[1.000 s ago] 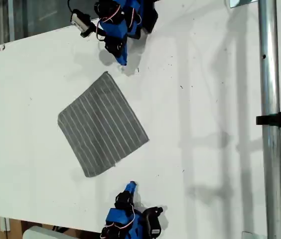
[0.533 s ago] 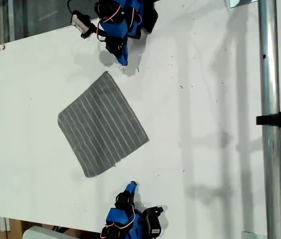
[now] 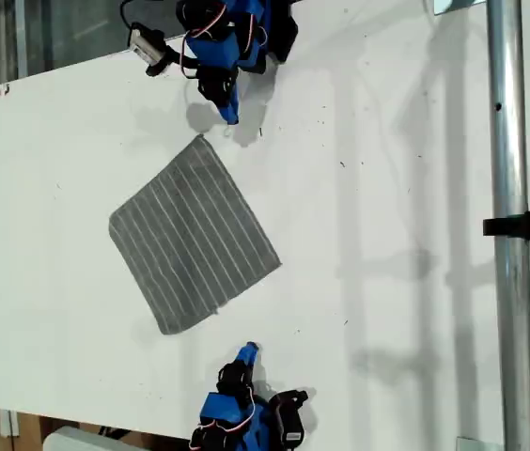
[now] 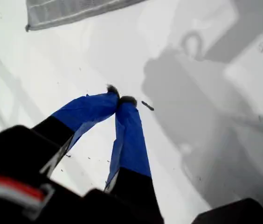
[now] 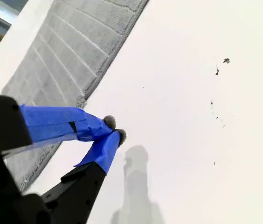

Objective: Grasp corners of a towel and fold twice.

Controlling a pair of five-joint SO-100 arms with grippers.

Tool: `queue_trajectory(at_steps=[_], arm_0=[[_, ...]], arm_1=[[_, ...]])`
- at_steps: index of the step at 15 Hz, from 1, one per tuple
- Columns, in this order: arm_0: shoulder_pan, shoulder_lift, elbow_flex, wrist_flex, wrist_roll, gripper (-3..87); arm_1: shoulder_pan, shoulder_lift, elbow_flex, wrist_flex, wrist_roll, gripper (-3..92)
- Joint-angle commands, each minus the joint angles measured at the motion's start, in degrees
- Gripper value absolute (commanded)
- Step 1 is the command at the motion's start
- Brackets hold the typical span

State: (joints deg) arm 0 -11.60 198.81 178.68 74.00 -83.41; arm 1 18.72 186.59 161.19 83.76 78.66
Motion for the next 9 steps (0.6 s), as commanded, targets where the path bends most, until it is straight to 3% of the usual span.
queue_trajectory(at_steps=[1,6,8,9], arm_0=[[-0.5,0.3,0.0,0.1,-0.2,-2.0],[0.6,0.3,0.0,0.1,-0.6,-2.0],[0.9,0.3,0.0,0.1,-0.8,-2.0],[1.3,0.3,0.0,0.1,-0.8,-2.0]], arm_1=[[6.3,-16.8,-17.4,0.2,-11.7,-0.3],[23.0,-59.0,-58.3,6.3,-41.4,0.0],[26.6,-71.5,-70.6,10.5,-47.7,25.2],[27.7,-75.2,-73.8,11.0,-50.0,30.6]])
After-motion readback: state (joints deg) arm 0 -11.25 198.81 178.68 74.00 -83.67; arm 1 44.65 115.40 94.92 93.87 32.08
